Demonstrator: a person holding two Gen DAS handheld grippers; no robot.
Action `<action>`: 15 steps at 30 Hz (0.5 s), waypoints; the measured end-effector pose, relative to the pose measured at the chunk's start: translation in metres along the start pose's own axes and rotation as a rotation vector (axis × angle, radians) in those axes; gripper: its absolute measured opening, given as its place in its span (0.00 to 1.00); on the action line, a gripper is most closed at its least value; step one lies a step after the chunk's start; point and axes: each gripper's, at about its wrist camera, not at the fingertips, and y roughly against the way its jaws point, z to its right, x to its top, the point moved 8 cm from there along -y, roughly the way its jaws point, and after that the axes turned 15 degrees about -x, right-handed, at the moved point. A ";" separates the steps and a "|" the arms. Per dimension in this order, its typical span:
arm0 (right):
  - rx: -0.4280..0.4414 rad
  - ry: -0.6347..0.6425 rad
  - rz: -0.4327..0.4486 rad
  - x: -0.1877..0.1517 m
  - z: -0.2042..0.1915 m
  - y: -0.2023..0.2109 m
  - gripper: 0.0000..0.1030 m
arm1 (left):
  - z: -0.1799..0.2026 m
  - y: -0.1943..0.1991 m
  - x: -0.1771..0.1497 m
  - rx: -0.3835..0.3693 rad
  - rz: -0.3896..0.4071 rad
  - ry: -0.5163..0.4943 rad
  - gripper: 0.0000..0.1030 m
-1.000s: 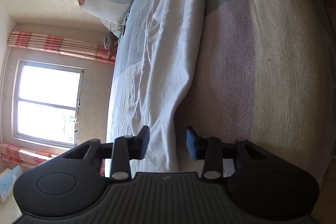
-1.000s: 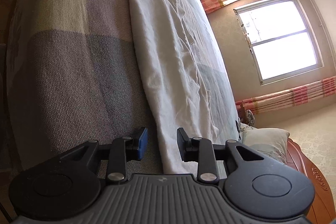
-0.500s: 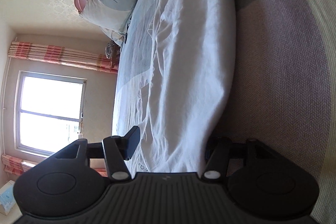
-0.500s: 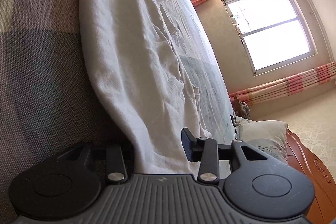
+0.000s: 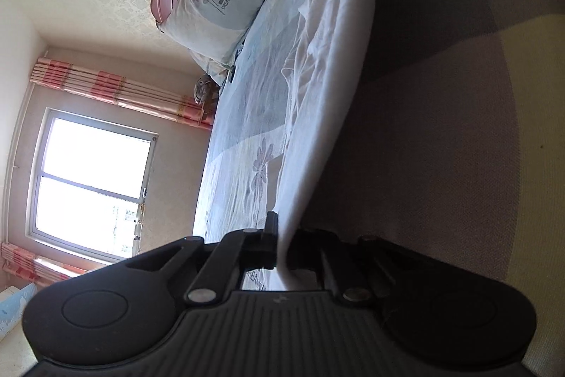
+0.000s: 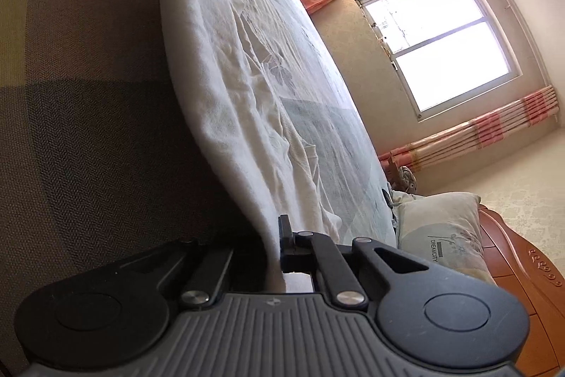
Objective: Fold clothes
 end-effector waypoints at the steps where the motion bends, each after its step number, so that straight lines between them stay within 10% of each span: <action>1: 0.010 -0.002 0.000 0.000 0.000 0.006 0.05 | 0.004 0.004 -0.001 -0.001 -0.004 -0.009 0.03; 15: 0.072 0.029 -0.021 -0.018 -0.026 0.073 0.05 | 0.073 0.058 -0.018 -0.088 -0.020 0.034 0.04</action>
